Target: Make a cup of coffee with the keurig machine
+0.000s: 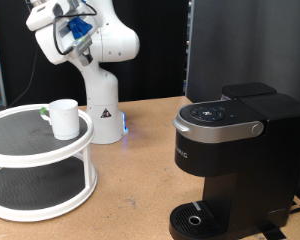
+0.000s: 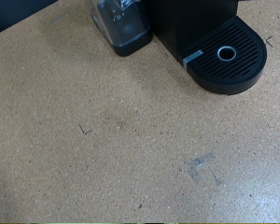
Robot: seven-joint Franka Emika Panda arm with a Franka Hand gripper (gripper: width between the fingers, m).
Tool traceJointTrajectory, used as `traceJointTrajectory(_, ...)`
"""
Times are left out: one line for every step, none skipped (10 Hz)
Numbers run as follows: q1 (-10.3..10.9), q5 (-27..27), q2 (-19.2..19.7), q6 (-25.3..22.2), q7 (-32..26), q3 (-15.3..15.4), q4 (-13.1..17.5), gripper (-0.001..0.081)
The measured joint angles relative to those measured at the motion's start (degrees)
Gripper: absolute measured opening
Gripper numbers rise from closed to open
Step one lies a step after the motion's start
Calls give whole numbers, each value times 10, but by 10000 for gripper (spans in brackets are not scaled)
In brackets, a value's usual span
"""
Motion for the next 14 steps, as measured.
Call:
traceJointTrajectory(-7, -10, -9, -6, -21, -10, -6, 7)
traceJointTrajectory(-15, -21, -22, -17, -49, -24, -11, 7)
traceJointTrajectory(-22, -35, -35, -43, -80, -40, -13, 7)
traceJointTrajectory(-28, -53, -45, -77, -106, -55, -10, 7)
traceJointTrajectory(-35, -68, -54, -108, -125, -68, -5, 7)
traceJointTrajectory(-39, -72, -63, -124, -135, -76, -2, 7)
traceJointTrajectory(-39, -72, -62, -123, -133, -76, -3, 7)
traceJointTrajectory(-42, -67, -63, -93, -122, -76, -10, 7)
traceJointTrajectory(-49, -57, -68, -52, -113, -78, -23, 7)
traceJointTrajectory(-59, -45, -76, -20, -112, -85, -35, 7)
traceJointTrajectory(-67, -32, -88, 0, -119, -97, -44, 7)
traceJointTrajectory(-71, -23, -100, 7, -128, -115, -46, 7)
traceJointTrajectory(-74, -18, -109, 7, -134, -132, -45, 7)
traceJointTrajectory(-74, -17, -116, 2, -138, -147, -40, 7)
